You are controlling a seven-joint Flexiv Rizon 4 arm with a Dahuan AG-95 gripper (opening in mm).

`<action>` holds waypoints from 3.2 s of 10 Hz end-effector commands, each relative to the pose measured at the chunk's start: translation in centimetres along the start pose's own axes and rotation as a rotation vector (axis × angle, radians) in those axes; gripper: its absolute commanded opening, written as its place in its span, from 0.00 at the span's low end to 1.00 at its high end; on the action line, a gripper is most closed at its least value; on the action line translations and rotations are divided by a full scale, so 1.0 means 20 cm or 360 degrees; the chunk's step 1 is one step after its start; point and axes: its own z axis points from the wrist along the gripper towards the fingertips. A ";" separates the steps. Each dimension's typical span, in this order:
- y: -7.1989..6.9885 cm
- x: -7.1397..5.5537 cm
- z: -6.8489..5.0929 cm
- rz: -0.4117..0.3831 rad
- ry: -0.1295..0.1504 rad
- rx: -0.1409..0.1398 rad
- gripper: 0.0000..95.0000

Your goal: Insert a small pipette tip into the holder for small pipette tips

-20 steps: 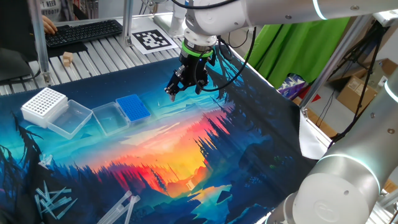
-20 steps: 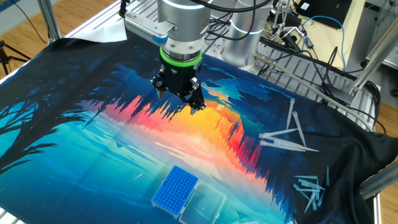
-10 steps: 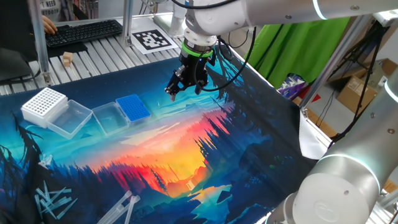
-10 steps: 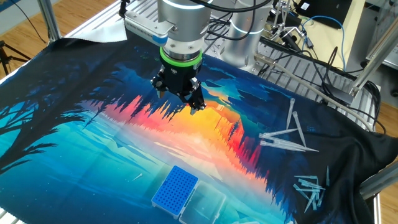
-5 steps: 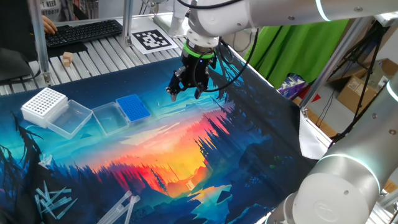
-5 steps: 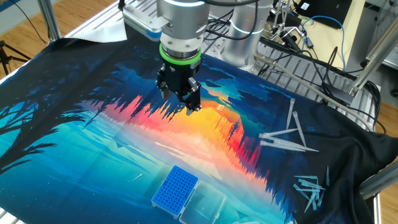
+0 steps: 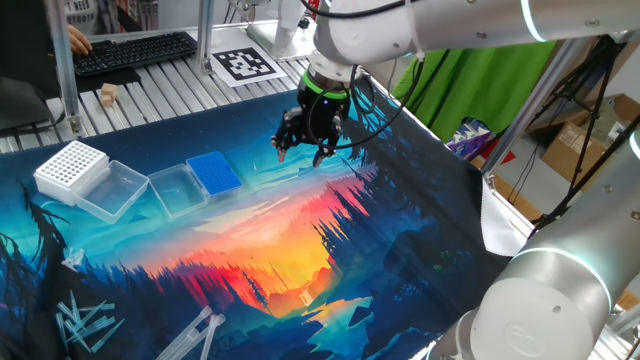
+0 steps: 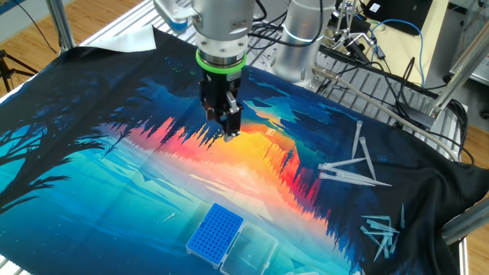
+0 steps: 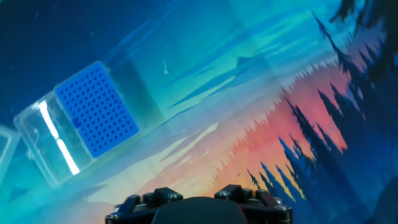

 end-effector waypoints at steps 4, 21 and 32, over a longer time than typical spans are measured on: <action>0.00 0.00 0.00 -0.0046 -0.0008 0.0021 0.00; 0.15 -0.26 0.03 -0.0198 -0.0031 0.0067 0.00; 0.22 -0.54 0.05 -0.0252 -0.0027 0.0065 0.00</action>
